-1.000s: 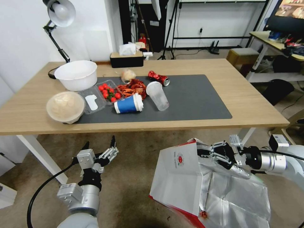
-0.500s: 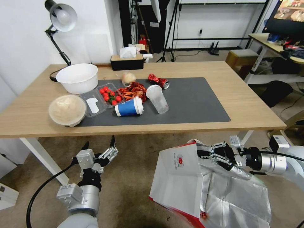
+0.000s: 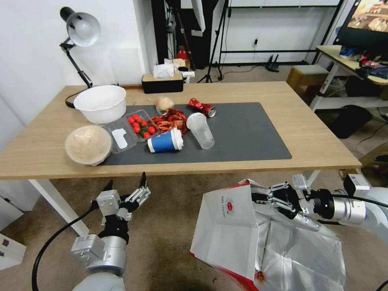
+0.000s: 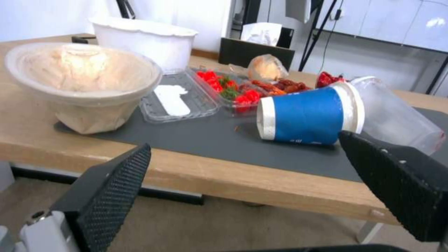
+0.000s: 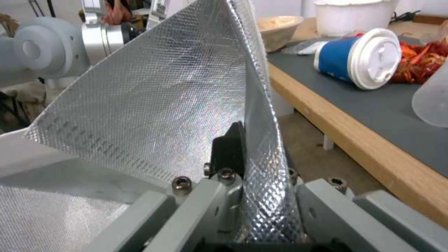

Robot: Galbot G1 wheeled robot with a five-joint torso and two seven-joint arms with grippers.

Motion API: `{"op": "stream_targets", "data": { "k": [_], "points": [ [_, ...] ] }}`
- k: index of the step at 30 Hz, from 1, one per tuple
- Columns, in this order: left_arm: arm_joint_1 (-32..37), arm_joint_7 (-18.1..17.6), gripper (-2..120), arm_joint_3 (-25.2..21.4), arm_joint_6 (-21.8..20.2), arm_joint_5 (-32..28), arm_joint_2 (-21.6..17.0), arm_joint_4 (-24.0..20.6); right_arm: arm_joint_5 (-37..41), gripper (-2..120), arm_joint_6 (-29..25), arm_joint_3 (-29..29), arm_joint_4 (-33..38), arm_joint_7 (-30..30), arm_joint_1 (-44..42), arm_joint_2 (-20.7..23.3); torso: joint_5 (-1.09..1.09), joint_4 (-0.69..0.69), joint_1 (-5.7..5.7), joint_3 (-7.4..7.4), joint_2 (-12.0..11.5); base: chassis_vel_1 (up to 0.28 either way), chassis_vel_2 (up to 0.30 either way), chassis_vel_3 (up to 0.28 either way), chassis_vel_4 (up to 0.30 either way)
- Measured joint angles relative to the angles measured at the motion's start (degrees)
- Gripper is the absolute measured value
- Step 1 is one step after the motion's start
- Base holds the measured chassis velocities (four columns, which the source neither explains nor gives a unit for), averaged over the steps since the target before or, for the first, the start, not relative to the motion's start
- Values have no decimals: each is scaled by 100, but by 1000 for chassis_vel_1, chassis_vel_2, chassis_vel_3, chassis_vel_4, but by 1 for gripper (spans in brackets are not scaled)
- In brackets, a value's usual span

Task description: Pick up the food delivery bag from the floor and place it on the table.

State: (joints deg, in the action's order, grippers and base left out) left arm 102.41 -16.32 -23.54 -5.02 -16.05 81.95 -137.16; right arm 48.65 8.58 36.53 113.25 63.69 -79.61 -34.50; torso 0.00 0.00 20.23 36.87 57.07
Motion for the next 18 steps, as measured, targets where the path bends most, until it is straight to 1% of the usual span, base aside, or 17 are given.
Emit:
{"op": "stream_targets", "data": {
  "k": [10, 11, 14, 18],
  "points": [
    [20, 6, 100, -4, 1, 14, -5, -12, -3, 0, 0, 4, 5, -2, -2, -10, 0, 0, 130, 173, 305, 0, 0, 0, 0],
    [20, 6, 100, -4, 1, 14, -5, -12, -3, 0, 0, 4, 5, -2, -2, -10, 0, 0, 130, 173, 305, 0, 0, 0, 0],
    [33, 12, 100, -4, 11, 17, -1, -28, -3, 0, -2, 5, 12, -2, -13, -11, 0, 0, 186, 243, 430, 0, 0, 0, 0],
    [39, 16, 100, -5, 100, 13, -1, -15, -3, 0, -3, 13, 14, -2, -22, -10, 0, 0, 212, 277, 490, 0, 0, 0, 0]
  ]
}}
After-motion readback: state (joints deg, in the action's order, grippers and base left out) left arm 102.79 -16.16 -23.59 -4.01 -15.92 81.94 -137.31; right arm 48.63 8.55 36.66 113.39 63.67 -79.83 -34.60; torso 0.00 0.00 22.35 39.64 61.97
